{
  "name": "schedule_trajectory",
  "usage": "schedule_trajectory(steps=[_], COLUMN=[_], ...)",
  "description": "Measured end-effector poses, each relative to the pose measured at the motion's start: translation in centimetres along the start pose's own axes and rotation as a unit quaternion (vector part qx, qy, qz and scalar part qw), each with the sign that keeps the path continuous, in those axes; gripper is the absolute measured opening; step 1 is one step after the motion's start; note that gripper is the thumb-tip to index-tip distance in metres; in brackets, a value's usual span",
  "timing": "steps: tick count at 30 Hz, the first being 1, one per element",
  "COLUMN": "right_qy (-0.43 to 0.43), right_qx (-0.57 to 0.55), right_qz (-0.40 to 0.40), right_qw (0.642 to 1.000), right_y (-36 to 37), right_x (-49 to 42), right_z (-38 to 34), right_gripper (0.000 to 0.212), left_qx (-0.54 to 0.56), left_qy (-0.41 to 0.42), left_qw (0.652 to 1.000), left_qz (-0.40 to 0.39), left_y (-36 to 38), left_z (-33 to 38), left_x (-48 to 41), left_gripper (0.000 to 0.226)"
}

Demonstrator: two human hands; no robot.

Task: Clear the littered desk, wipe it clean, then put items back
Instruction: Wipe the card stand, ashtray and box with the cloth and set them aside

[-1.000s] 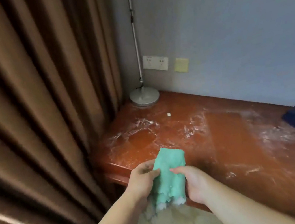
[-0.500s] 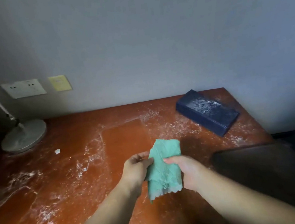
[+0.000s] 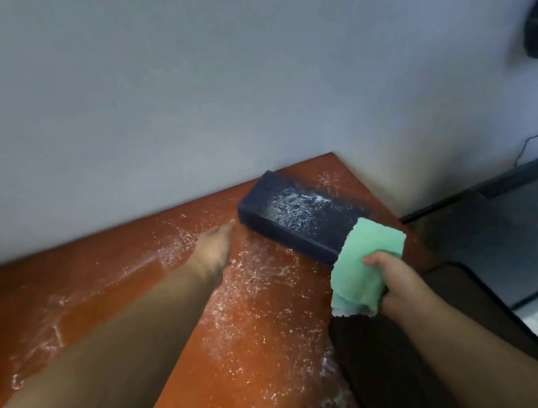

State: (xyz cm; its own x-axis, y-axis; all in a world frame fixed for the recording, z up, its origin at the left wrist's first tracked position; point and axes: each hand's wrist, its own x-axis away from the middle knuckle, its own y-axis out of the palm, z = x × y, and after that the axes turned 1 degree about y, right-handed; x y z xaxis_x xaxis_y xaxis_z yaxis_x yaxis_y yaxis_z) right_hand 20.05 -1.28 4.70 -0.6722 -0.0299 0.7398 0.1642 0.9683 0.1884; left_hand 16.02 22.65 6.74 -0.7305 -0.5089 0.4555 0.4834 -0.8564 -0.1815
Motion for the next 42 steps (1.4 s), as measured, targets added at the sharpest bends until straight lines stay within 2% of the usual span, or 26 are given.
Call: schedule_trajectory(steps=[5,8,12,14,16,20,22,25,26,27,28,31,32,33,35,37,40,41,42], right_qy=[0.012,0.002,-0.004,-0.005,-0.011,-0.008,-0.002,-0.001,0.0,0.006,0.012,0.033,0.035,0.038,0.045,0.055,0.017,-0.018,-0.061], right_qx=[-0.024,-0.002,0.014,0.02,0.02,0.038,0.044,0.049,0.05,0.051,0.051,0.079,0.098,0.123,0.184,0.263,0.339,0.352,0.361], right_qz=[0.021,0.045,0.053,0.048,0.049,0.014,-0.017,-0.06,-0.074,-0.09,-0.107,-0.146,-0.157,-0.168,-0.193,-0.187,-0.115,-0.092,-0.08], right_qw=[0.999,0.999,0.998,0.999,0.999,0.999,0.999,0.997,0.996,0.995,0.993,0.986,0.982,0.977,0.963,0.945,0.934,0.931,0.927], right_y=[1.8,2.3,2.9,3.0,2.9,2.9,3.1,3.5,3.5,3.5,3.6,4.4,4.7,5.1,5.6,5.4,5.2,5.6,6.4], right_x=[-2.7,-4.7,-5.8,-5.5,-5.1,-3.5,-2.3,0.3,1.1,2.0,2.7,4.5,5.0,5.5,6.6,7.2,7.2,7.5,8.1], right_z=[-0.7,-0.5,-0.1,-0.2,-0.5,0.1,1.1,2.2,2.5,2.8,3.1,4.0,4.2,4.4,4.7,4.8,4.4,4.0,3.7], right_gripper=[0.007,0.013,0.016,0.012,0.011,0.008,0.011,0.017,0.017,0.017,0.017,0.02,0.021,0.02,0.018,0.018,0.026,0.029,0.031], left_qx=[0.043,0.055,0.063,0.076,0.084,0.131,0.16,0.211,0.226,0.241,0.257,0.292,0.308,0.331,0.377,0.425,0.41,0.405,0.398], left_qy=[0.0,-0.026,-0.064,-0.059,-0.036,0.004,0.029,0.099,0.117,0.121,0.111,0.004,-0.019,-0.03,-0.017,0.01,0.045,0.054,0.055], left_qw=[0.998,0.998,0.995,0.994,0.995,0.991,0.986,0.962,0.954,0.951,0.952,0.95,0.94,0.932,0.922,0.904,0.911,0.912,0.915], left_qz=[-0.037,-0.026,-0.052,-0.052,-0.037,-0.016,0.032,0.144,0.158,0.153,0.122,-0.106,-0.144,-0.143,-0.091,-0.043,0.017,0.035,0.039], left_y=[3.5,3.9,3.6,3.3,2.7,0.1,-1.3,-4.2,-5.3,-6.6,-8.0,-11.4,-12.3,-13.2,-14.5,-15.2,-16.2,-16.7,-17.0], left_z=[2.9,3.1,2.3,2.3,2.6,3.6,4.3,4.3,4.2,4.1,3.9,2.7,1.7,0.5,-1.4,-2.7,-3.7,-4.0,-4.3], left_x=[-6.0,-9.3,-11.1,-11.0,-10.6,-8.0,-5.9,-2.5,-1.2,0.3,1.9,7.4,8.8,9.8,11.7,13.6,16.2,16.9,17.2], left_gripper=[0.056,0.068,0.084,0.074,0.054,0.038,0.025,0.013,0.007,0.01,0.023,0.049,0.055,0.058,0.06,0.058,0.018,0.031,0.032])
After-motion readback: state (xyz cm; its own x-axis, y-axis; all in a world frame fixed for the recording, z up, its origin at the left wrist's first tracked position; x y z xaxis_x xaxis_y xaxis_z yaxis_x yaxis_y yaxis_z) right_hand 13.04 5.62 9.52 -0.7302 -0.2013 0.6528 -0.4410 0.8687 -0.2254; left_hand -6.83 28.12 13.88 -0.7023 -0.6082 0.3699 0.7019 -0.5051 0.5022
